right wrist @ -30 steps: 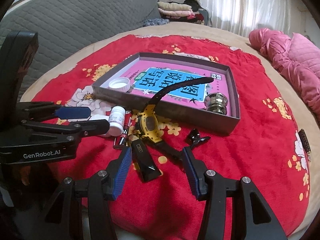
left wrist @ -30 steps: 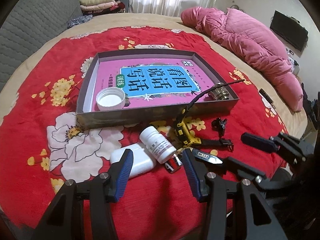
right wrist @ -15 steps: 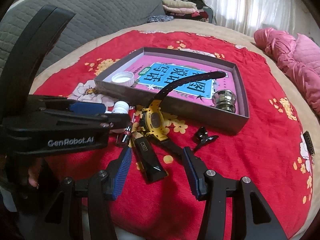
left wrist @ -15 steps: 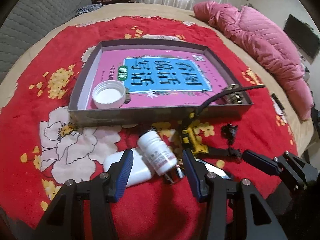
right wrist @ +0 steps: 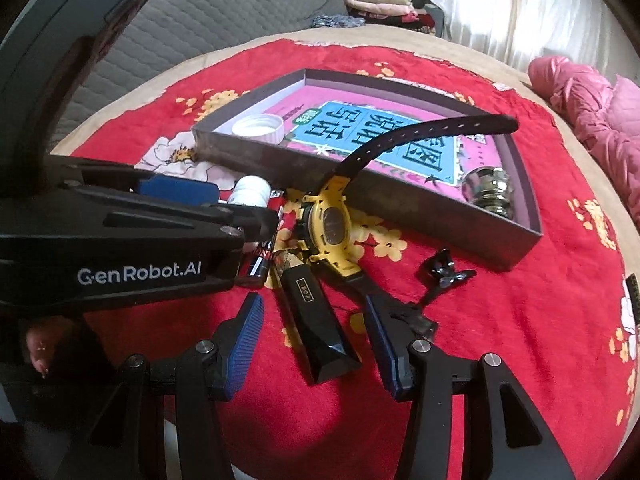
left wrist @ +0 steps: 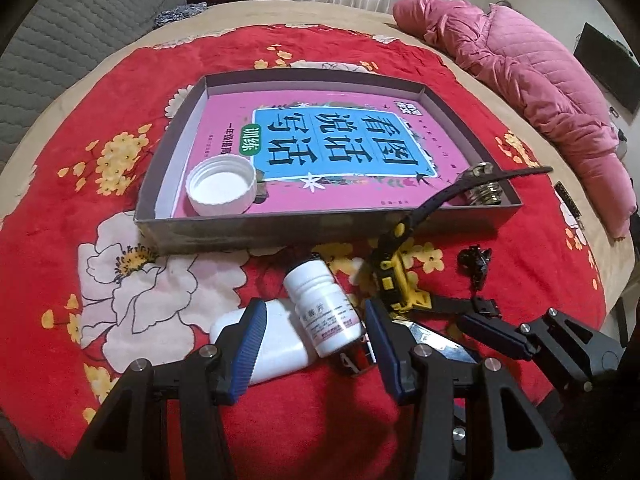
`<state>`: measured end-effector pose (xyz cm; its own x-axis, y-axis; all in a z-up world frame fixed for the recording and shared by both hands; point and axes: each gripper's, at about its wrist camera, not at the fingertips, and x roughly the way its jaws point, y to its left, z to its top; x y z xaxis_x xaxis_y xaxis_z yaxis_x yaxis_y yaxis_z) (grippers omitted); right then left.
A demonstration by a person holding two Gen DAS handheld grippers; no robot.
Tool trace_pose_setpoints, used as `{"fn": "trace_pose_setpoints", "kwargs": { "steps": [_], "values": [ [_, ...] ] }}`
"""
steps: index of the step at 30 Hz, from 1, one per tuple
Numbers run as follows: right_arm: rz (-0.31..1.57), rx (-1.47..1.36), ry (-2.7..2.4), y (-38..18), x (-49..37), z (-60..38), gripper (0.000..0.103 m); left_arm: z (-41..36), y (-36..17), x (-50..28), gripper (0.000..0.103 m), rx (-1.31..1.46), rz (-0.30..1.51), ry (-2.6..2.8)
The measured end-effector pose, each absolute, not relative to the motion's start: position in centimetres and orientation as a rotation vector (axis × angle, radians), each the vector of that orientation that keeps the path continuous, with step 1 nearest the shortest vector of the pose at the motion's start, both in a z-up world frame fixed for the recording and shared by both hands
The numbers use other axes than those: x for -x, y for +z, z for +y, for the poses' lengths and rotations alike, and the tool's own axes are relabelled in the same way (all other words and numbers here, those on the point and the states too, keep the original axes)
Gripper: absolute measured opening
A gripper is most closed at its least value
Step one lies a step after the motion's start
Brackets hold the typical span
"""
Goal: Organize rigid objects
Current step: 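Grasp the white pill bottle with the left tool while the right tool grasps the black rectangular case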
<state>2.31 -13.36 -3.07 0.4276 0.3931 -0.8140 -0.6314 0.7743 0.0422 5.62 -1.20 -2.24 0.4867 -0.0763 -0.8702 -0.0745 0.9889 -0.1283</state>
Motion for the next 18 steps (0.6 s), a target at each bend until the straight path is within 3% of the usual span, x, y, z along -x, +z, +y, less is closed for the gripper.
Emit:
{"fn": "trace_pose_setpoints", "kwargs": {
  "steps": [2,14,18],
  "values": [
    [0.928,0.279,0.662,-3.1,-2.4,-13.3,0.053,-1.0,-2.3,-5.7,0.051,0.163,1.063,-0.001],
    [0.949,0.292,0.68,-4.0,-2.5,-12.9,0.03,-0.3,-2.3,-6.1,0.046,0.188,1.073,0.014],
    [0.952,0.283,0.68,-4.0,-2.5,-13.1,0.029,0.1,-2.4,-6.6,0.044,0.2,1.078,0.035]
  ]
}}
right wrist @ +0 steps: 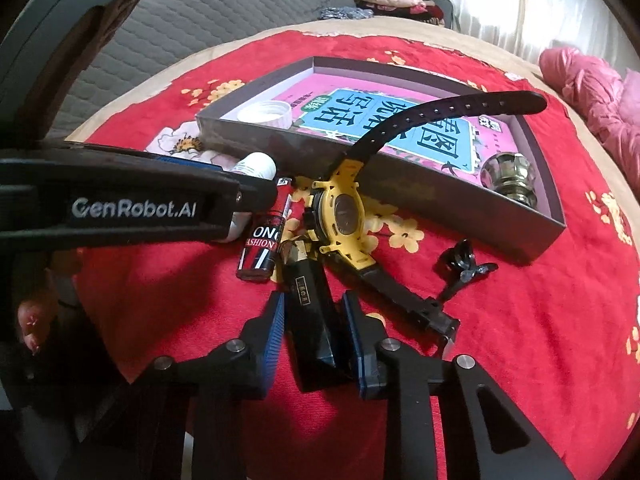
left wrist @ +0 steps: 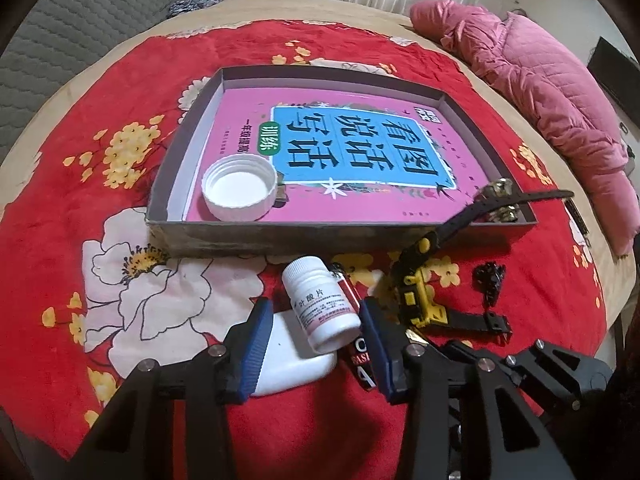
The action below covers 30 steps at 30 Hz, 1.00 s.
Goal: Organize rigid objects
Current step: 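Grasp the white pill bottle with the left tool while the right tool grasps the black rectangular case, then lift the white pill bottle with the left tool while the right tool holds the black case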
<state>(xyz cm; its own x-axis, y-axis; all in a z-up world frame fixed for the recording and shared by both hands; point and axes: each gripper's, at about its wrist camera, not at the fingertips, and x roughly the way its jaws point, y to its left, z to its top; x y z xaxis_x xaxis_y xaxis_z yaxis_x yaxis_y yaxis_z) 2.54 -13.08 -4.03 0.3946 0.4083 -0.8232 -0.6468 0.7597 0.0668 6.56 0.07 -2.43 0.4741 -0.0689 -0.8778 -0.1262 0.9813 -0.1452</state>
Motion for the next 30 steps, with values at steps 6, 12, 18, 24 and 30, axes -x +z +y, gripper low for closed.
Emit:
{"fn": "trace_pose_setpoints", "kwargs": {
  "steps": [6,12,18,24,30],
  "values": [
    [0.953,0.273,0.684,-4.1,-2.5,-13.1,0.029,1.0,-2.8,-6.8,0.032,0.224,1.082,0.057],
    [0.955,0.262,0.687,-4.1,-2.5,-13.2,0.028,2.4,-3.4,-7.1,0.027,0.271,1.086,0.063],
    [0.952,0.26,0.701,-4.0,-2.3,-13.4,0.026,3.3,-3.9,-7.1,0.027,0.31,1.075,0.033],
    [0.942,0.267,0.712,-3.9,-2.0,-13.4,0.024,3.1,-4.0,-7.1,0.027,0.285,1.05,0.014],
    [0.936,0.272,0.714,-4.1,-1.9,-13.4,0.024,3.7,-4.4,-7.2,0.027,0.311,1.032,-0.011]
  ]
}}
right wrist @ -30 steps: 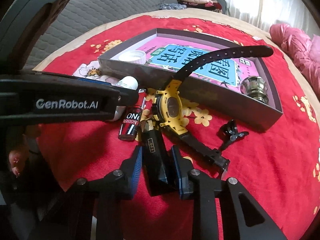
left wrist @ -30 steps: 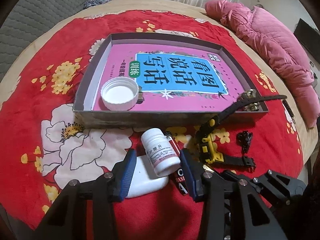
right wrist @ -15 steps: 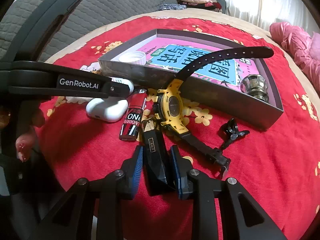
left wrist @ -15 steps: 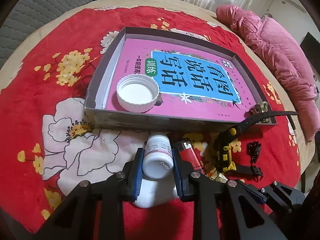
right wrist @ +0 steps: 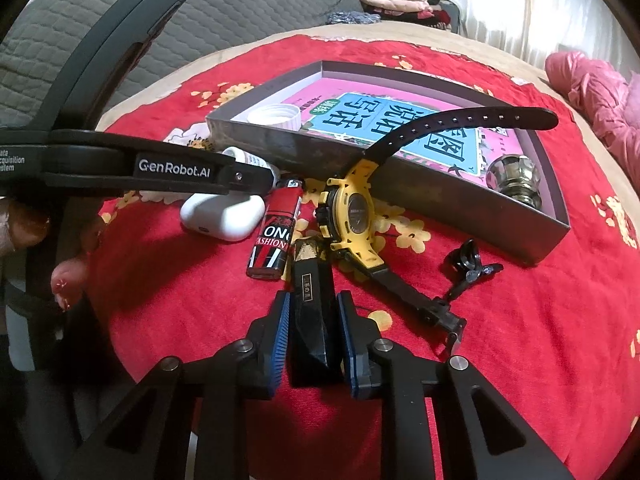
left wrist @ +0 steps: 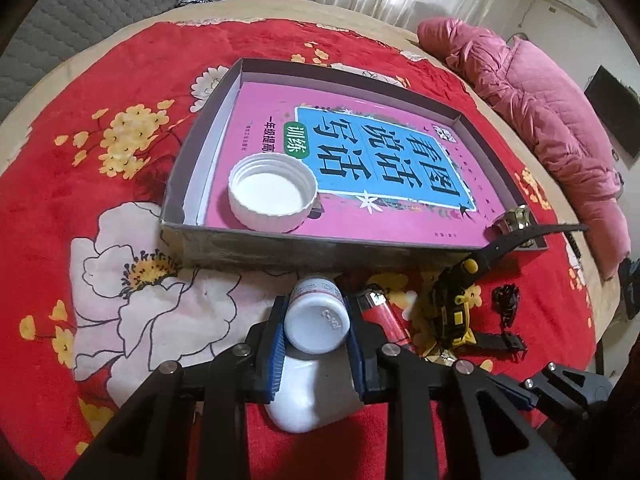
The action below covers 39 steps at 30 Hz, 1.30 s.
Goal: Organize rigid objects
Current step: 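Lift the white pill bottle with the left tool while the right tool holds the black case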
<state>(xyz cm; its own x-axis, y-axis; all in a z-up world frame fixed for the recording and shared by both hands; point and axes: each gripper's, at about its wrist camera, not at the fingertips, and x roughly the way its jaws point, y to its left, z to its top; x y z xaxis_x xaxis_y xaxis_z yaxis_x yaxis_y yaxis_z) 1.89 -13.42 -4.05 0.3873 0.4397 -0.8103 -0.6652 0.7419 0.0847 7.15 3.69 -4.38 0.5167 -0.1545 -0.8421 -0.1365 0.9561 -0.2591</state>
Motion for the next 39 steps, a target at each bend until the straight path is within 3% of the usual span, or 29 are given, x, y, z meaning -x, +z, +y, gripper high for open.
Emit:
{"fn": "trace_pose_setpoints", "kwargs": {
  "steps": [39],
  "values": [
    [0.879,0.159,0.751,-0.8,-0.8,-15.6,0.023,3.0,-1.6,-3.7,0.027,0.3,0.947,-0.088]
  ]
}}
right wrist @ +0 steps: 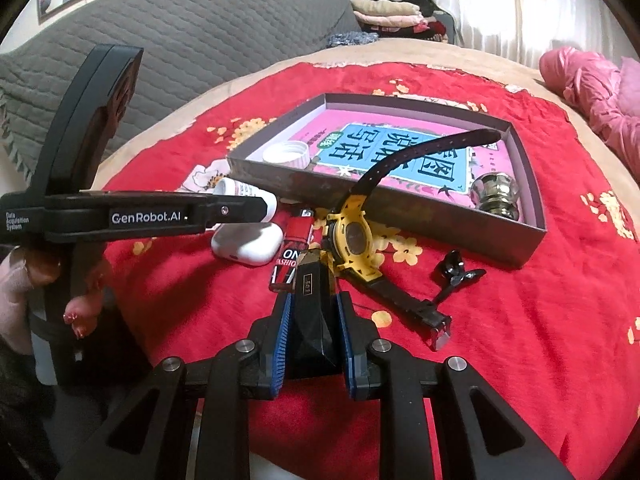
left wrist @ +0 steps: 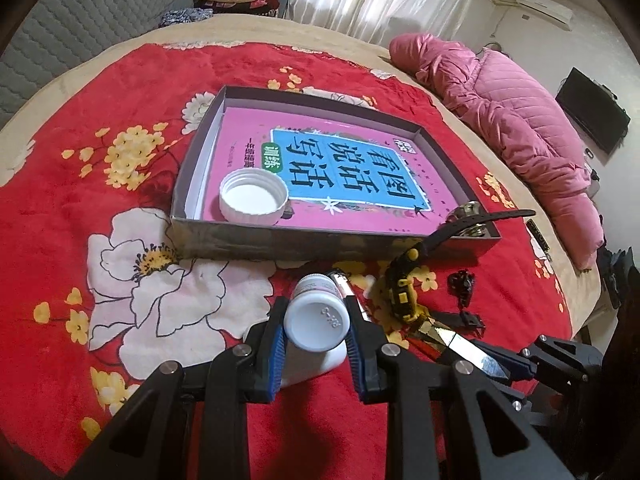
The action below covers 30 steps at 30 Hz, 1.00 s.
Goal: Organize rigid objects
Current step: 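Lift the white pill bottle with the left tool while the right tool holds the black case, then carry the pill bottle with the left tool while the right tool carries the black case over the box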
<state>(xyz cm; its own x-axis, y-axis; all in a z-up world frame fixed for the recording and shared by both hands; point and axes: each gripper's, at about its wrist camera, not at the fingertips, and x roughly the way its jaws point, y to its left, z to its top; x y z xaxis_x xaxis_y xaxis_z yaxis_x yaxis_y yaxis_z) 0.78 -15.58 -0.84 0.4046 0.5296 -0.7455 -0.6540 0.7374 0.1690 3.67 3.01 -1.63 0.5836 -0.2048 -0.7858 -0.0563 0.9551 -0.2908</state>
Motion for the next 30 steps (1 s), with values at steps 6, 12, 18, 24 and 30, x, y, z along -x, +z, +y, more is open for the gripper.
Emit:
{"fn": "trace_pose_setpoints", "kwargs": {
  "steps": [6,12,18,24,30],
  "values": [
    [0.861,0.133,0.727,-0.2,-0.9,-16.4,0.023,2.9,-0.8,-3.3,0.027,0.304,0.932,-0.097],
    [0.847,0.1,0.687,0.4,-1.2,-17.3,0.023,2.8,-0.4,-3.1,0.027,0.302,0.921,-0.099],
    [0.835,0.076,0.636,0.7,-1.6,-18.4,0.023,2.8,0.0,-2.9,0.027,0.293,0.901,-0.101],
    [0.814,0.054,0.594,1.0,-2.1,-19.3,0.023,2.7,0.3,-2.8,0.027,0.296,0.878,-0.122],
    [0.804,0.035,0.558,1.1,-2.7,-20.1,0.023,2.4,0.6,-2.9,0.027,0.29,0.857,-0.139]
  ]
}}
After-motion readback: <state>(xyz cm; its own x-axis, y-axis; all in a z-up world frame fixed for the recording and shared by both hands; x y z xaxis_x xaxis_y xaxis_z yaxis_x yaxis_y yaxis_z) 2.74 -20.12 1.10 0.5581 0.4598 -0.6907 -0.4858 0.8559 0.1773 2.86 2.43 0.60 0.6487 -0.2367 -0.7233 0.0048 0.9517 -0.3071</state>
